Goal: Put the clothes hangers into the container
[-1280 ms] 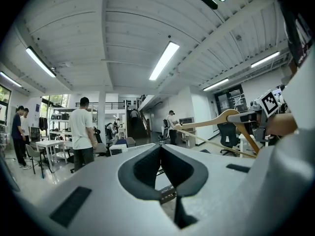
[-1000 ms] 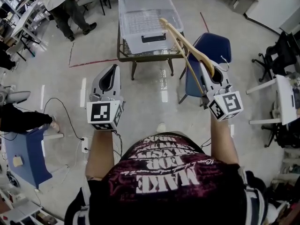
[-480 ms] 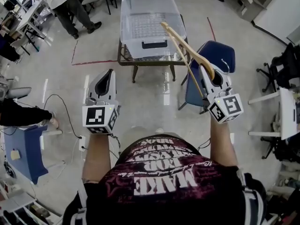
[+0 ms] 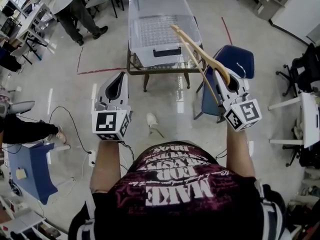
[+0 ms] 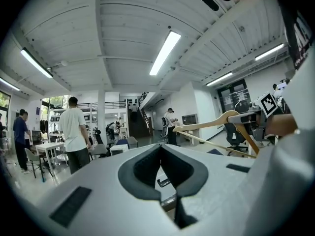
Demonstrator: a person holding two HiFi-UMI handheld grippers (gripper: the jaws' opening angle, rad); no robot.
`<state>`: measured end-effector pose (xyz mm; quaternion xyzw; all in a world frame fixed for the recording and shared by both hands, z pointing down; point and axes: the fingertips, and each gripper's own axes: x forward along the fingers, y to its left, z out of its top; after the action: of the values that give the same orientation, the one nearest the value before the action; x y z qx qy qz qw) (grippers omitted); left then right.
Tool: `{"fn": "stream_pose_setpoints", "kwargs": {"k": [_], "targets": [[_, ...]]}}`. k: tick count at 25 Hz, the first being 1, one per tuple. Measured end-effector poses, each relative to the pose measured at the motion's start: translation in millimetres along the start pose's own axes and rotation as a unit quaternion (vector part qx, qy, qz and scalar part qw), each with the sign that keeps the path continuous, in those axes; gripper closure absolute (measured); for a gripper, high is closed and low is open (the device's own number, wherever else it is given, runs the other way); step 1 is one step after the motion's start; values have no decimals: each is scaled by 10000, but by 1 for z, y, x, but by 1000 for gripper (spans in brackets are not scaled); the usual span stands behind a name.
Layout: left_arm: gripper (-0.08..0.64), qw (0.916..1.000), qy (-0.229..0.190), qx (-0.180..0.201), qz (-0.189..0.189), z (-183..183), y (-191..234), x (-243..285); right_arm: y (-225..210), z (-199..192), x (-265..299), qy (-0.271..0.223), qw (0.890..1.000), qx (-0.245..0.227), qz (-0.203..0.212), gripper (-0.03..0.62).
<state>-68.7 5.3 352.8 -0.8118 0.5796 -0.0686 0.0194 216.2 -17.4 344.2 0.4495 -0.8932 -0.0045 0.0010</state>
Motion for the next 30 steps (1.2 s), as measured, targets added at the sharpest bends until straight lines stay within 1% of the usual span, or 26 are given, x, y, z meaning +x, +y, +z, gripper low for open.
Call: {"fn": "stream_pose_setpoints", "kwargs": {"k": [4,9,12,17,21,26,30], "targets": [[554,10000,-52,-59,-53,6,12,25,-9,1,19,-5,10000,73,-20,532],[554,9997,-209,34,-98,23,23,62,-23,4,50,37,10000,79,28,532],[554,9997,-251,49,-40,27,34,72,-28,4,72,73,9998,106,147,532],[552,9996,-209,-152,81,18,65,94,-31,11,111,27,9996,20,268,532],[554,9998,-102,-140,-31,16,90,116,-31,12,145,79,9998,61,199,532],[554,9998,-19,-142,-140,13,111,151,-49,9,177,108,9998,132,-40,532],[554,9996,-5,-161,-214,13,131,172,-56,15,201,78,9998,94,-152,532]]}}
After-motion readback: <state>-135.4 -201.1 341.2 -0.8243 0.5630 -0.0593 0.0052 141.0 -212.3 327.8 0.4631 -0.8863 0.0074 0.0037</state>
